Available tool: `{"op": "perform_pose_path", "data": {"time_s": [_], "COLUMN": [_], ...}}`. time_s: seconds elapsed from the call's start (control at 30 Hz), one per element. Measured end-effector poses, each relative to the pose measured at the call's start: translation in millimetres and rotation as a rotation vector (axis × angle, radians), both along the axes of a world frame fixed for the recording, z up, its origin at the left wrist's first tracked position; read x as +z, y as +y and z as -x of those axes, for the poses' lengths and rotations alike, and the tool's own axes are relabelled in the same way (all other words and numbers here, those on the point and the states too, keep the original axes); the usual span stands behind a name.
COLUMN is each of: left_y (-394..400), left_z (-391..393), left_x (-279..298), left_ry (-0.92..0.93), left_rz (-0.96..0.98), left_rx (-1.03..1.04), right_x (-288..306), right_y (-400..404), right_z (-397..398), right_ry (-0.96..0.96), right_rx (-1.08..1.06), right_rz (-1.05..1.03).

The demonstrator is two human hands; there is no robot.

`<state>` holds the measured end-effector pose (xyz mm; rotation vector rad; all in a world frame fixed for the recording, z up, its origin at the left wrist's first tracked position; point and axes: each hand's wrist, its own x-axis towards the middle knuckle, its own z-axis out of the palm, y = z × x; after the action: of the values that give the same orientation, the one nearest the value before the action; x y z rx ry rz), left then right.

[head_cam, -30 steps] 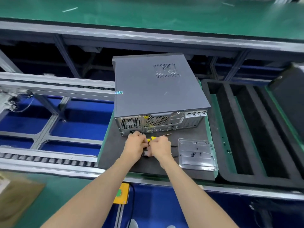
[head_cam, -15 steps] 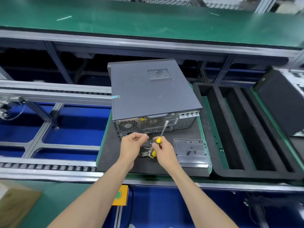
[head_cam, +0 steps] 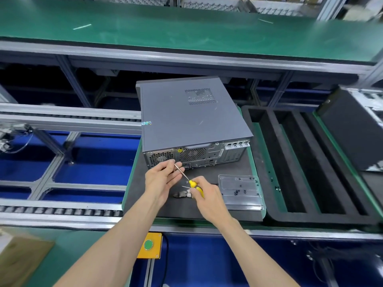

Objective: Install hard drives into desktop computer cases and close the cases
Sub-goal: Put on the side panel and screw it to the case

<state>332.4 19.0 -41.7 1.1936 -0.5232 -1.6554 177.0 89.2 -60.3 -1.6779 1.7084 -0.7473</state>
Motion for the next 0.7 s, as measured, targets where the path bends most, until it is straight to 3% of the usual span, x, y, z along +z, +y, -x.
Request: {"op": "perform_pose_path", "data": {"time_s": [0.13, 0.4, 0.53, 0.7], "left_y": [-5, -12, -15, -18], "left_z": [-3, 11, 14, 11], "left_x": [8, 28, 34, 38], "left_ry": [-0.031, 0.214, 0.309, 0.283], "left_rz": [0.008, -0.145, -0.16, -0.136], "left_rx": [-0.054, -0.04, -0.024, -0.069], "right_x": [7, 26, 33, 38], "right_y": [1, 5, 3, 3], "right_z": [-4, -39, -54, -64], "right_ry": [-0.041, -0.194, -0.209, -0.161], "right_rx": [-0.056, -0.265, -0.338, -0.349], "right_rz": [0.081, 0.196, 0.175, 0.12]}}
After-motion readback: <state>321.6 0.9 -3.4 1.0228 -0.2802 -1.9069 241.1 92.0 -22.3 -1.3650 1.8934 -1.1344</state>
